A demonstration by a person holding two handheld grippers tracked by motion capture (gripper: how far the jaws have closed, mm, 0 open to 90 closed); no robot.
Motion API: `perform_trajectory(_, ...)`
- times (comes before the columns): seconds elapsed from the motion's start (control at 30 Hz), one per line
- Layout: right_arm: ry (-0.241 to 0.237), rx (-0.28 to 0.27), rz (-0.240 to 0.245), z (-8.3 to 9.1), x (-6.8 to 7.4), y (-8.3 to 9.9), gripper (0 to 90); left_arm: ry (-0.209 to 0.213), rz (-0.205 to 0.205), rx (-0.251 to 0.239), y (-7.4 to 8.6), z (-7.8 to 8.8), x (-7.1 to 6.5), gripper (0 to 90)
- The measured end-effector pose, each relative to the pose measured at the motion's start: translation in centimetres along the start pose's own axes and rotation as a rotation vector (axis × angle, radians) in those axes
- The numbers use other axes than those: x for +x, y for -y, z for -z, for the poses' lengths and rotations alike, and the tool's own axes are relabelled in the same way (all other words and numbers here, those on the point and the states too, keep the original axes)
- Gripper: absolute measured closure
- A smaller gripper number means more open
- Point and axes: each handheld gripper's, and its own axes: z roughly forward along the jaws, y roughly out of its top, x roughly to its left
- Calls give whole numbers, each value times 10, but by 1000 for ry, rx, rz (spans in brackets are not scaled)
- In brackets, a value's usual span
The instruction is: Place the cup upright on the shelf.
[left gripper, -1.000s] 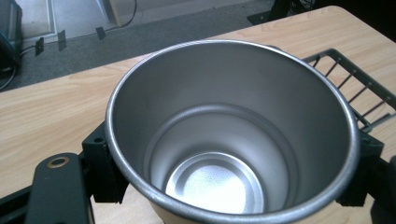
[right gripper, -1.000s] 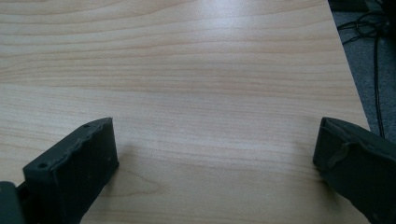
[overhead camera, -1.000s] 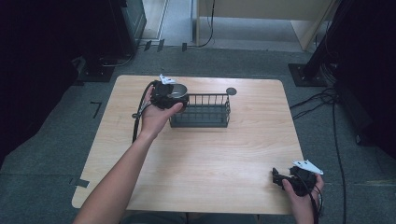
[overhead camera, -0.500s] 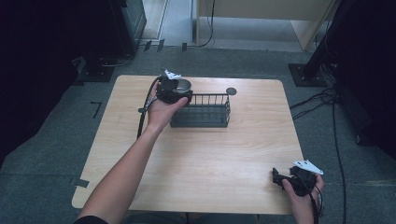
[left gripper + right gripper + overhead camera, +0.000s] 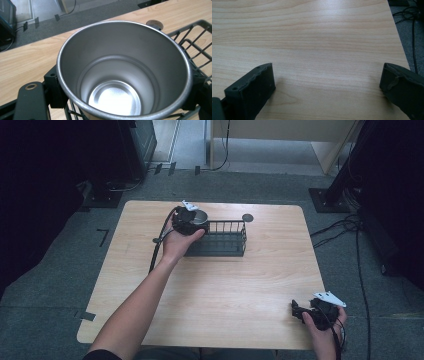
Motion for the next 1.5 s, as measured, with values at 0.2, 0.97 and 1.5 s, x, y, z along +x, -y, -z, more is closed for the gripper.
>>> perform_trajectory(0.2,0,0,0,0,0,0,0,-6,-17,16,6,-4,0,191)
perform_trajectory(0.97,0,0,0,0,0,0,0,-3,-47,89,16,-1,-1,32)
perform_trajectory(1.5,0,0,0,0,0,0,0,31,-16,38,15,30,8,0)
